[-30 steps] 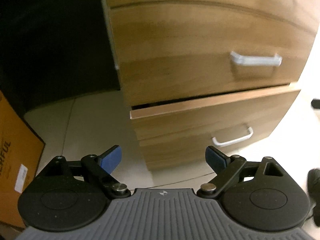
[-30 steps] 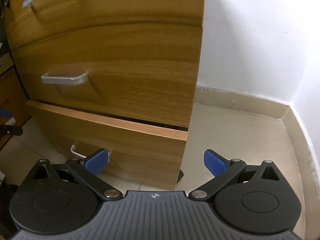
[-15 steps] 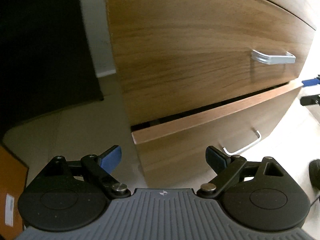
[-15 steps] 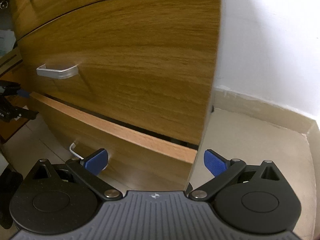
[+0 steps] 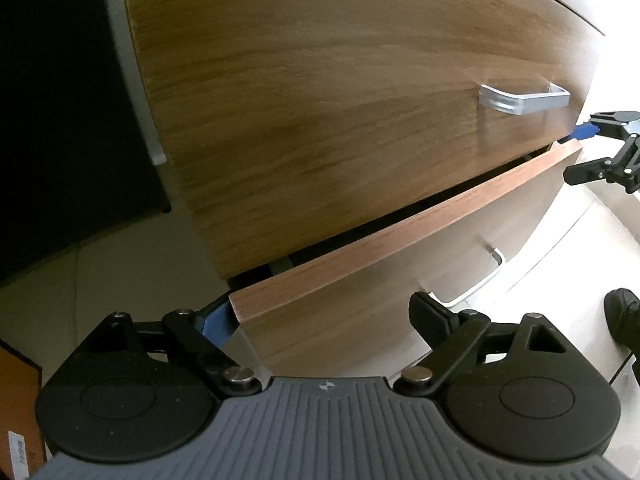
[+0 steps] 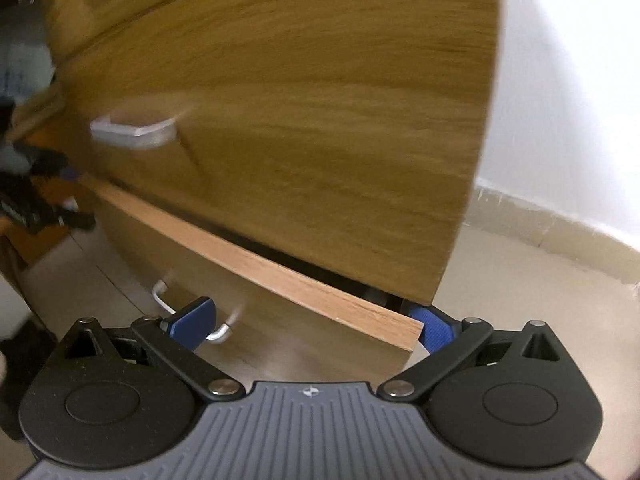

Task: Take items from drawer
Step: 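Move both tools down to the front edge of the bottom drawer, then grip the bottom drawer's front edge with both tools and pull it open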

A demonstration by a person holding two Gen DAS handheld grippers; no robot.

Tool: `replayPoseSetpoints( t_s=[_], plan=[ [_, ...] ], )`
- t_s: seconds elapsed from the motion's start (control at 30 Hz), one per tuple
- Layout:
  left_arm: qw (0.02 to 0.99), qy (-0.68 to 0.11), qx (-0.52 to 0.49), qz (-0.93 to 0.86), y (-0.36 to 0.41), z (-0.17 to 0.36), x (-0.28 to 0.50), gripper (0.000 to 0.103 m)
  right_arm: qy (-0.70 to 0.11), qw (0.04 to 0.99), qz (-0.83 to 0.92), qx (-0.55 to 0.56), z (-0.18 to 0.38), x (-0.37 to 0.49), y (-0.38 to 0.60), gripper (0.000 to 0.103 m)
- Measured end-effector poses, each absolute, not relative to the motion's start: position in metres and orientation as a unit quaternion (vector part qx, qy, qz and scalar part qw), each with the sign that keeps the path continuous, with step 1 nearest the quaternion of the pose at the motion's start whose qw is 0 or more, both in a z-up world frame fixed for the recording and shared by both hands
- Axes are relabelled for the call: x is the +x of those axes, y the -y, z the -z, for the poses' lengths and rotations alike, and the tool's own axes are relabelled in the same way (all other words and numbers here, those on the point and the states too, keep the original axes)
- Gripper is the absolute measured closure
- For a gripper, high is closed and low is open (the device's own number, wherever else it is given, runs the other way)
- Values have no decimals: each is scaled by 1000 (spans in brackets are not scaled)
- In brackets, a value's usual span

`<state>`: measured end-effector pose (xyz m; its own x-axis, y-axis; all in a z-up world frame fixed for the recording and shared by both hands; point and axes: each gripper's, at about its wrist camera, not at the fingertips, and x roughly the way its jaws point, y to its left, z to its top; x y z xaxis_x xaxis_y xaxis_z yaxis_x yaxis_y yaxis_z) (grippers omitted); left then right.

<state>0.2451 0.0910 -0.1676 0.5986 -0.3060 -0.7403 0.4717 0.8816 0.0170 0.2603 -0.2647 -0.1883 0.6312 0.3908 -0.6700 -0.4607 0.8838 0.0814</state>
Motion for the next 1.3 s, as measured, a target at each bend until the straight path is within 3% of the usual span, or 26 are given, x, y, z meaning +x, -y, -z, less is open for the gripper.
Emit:
replayPoseSetpoints(
  t_s=[0.13, 0.5, 0.7, 0.8, 0.87, 0.97, 1.13, 1.3],
  plan=[
    [888, -391, 111, 215, -91, 167, 240, 19, -360, 901, -241, -34, 188, 255, 268, 0],
    [885, -406, 104, 203, -90, 168, 212, 20, -379, 882, -280, 2, 176, 235, 289, 0],
    [894, -407, 80, 171, -103, 158, 199, 31, -370, 894, -247, 53, 159, 232, 307, 1],
    [904, -396, 49, 154, -103, 150, 198, 33, -357, 904, -224, 77, 151, 238, 307, 16],
    [911, -387, 26, 140, -105, 144, 196, 47, -354, 908, -212, 79, 148, 239, 307, 26],
    [916, -381, -3, 123, -102, 138, 197, 55, -356, 910, -195, 80, 145, 243, 302, 45],
    [919, -380, -18, 105, -91, 134, 203, 59, -373, 907, -164, 102, 143, 249, 292, 51],
    [911, -400, -34, 91, -77, 143, 218, 59, -391, 904, -130, 115, 143, 253, 282, 68]
  ],
)
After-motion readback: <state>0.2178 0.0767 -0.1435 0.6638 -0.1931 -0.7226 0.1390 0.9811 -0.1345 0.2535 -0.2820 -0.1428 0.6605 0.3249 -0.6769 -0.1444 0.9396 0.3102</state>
